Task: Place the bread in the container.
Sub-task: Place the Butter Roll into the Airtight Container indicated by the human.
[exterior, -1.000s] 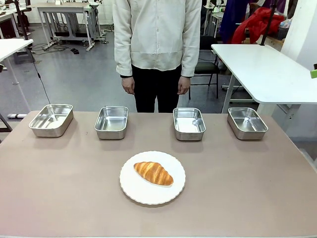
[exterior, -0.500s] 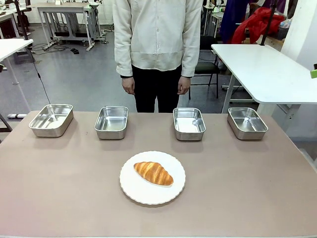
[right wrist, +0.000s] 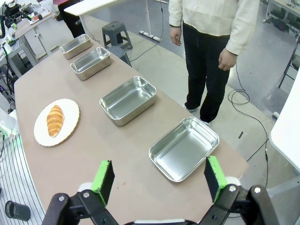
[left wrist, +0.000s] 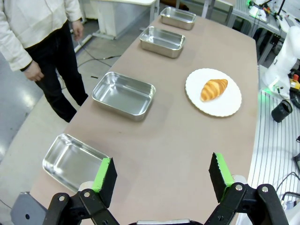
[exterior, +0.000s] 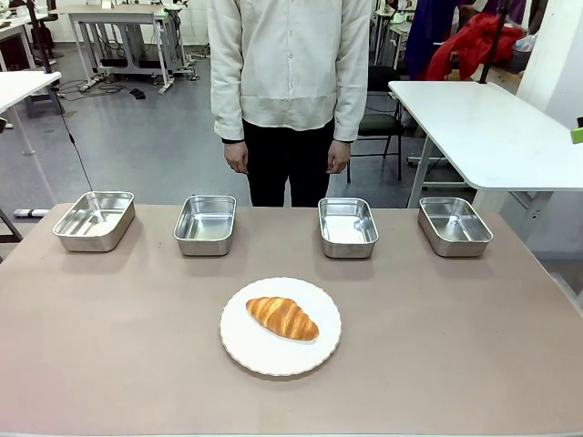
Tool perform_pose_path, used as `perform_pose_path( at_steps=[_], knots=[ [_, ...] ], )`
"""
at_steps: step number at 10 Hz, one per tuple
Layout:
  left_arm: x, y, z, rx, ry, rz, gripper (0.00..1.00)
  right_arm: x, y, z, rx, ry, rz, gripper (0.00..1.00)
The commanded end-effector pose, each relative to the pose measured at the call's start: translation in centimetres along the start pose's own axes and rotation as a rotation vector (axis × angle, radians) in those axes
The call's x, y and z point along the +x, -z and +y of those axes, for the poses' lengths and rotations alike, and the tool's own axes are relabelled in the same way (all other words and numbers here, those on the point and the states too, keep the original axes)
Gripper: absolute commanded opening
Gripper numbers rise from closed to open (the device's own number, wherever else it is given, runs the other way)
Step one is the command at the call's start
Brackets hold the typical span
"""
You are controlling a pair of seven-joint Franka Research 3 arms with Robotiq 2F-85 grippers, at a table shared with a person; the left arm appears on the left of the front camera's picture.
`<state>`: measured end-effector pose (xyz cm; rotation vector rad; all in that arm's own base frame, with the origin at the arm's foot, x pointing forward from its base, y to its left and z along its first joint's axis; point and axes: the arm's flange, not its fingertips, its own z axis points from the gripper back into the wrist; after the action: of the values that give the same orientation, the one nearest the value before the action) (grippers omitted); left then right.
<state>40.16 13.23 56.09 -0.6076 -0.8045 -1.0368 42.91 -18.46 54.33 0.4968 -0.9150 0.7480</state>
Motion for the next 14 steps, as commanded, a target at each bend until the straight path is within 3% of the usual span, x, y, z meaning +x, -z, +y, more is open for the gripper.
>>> perform_pose_path(
  at_steps=[1,14],
  knots=[
    [0.04,-0.12,-0.18,-0.004,-0.001,0.012,1.0,0.16,0.07,0.02,0.002,0.003,-0.007,1.0],
    [0.04,-0.12,-0.18,-0.004,-0.001,0.012,1.0,0.16,0.07,0.02,0.002,0.003,-0.007,1.0]
  ],
)
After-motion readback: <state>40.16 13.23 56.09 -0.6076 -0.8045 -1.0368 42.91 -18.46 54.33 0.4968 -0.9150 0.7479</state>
